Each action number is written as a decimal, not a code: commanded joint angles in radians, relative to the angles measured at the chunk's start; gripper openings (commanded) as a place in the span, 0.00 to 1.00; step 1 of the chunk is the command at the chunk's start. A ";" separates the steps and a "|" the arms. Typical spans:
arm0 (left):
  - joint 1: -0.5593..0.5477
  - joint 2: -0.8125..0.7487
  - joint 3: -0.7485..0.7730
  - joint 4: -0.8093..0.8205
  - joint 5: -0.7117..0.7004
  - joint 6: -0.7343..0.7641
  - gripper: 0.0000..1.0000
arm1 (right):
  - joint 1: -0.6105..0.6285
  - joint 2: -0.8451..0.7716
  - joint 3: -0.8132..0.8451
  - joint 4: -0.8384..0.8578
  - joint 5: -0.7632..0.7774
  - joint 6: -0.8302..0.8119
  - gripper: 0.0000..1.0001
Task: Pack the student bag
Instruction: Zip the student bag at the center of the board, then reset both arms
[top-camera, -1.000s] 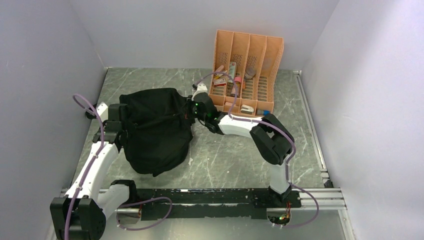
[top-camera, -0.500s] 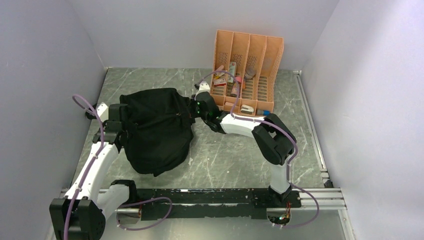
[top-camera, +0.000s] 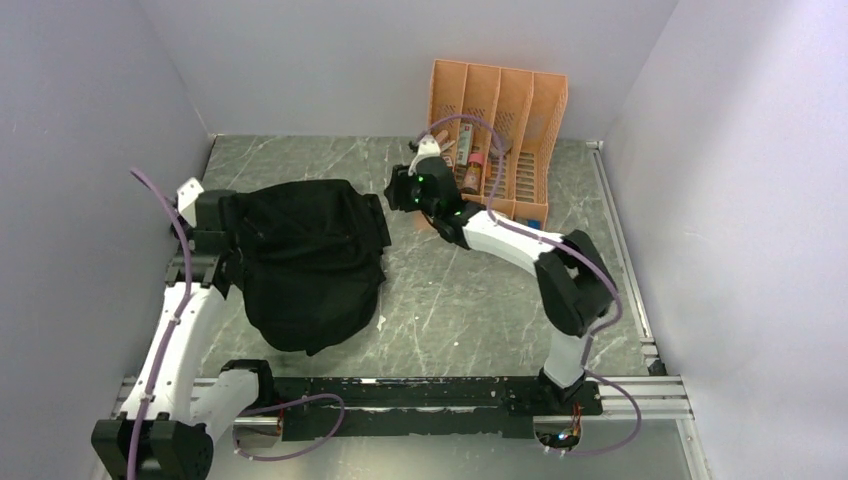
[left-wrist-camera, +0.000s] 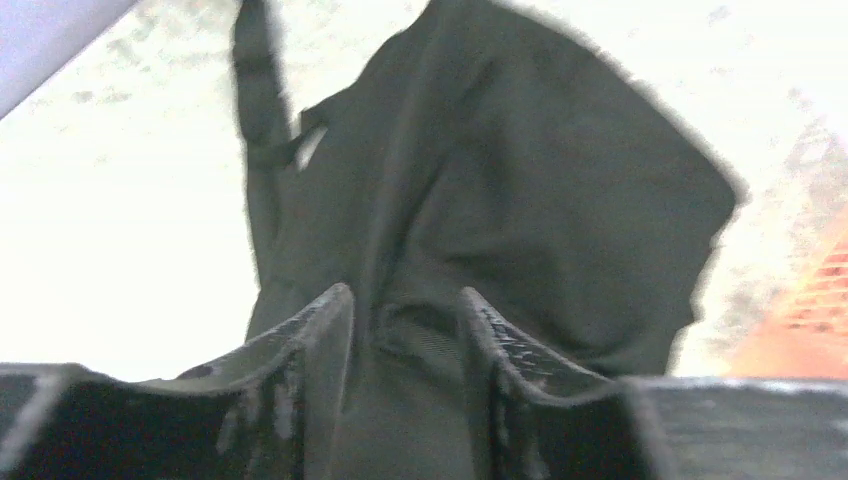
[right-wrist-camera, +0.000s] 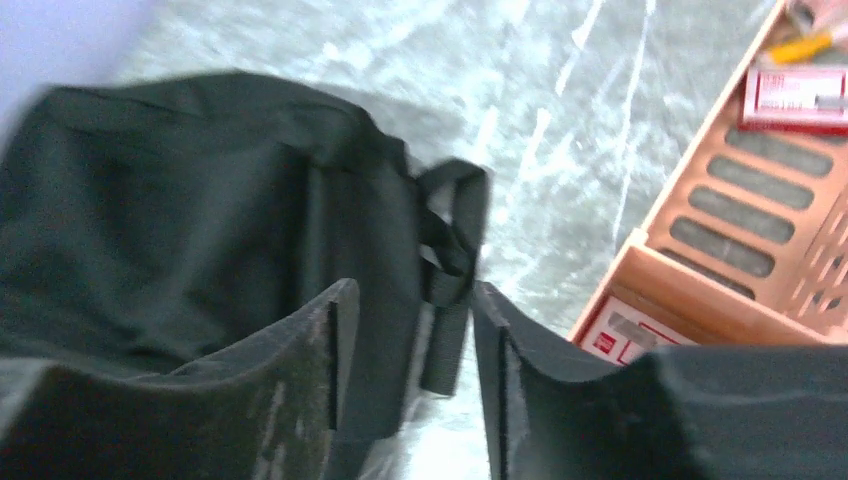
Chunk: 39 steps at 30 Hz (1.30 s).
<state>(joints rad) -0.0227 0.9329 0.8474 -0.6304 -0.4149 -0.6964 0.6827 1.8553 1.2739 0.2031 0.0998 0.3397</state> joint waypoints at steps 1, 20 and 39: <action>0.010 -0.013 0.173 -0.004 0.107 0.143 0.57 | -0.002 -0.182 -0.008 0.018 -0.069 0.049 0.54; -0.133 -0.168 0.166 0.085 0.327 0.458 0.98 | -0.003 -0.896 -0.450 -0.166 0.381 0.001 1.00; -0.212 -0.305 -0.089 0.228 0.090 0.441 0.97 | -0.003 -1.167 -0.512 -0.404 0.523 -0.117 1.00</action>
<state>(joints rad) -0.2276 0.6624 0.8104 -0.4881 -0.2634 -0.2535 0.6819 0.7227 0.7738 -0.2031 0.5835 0.2798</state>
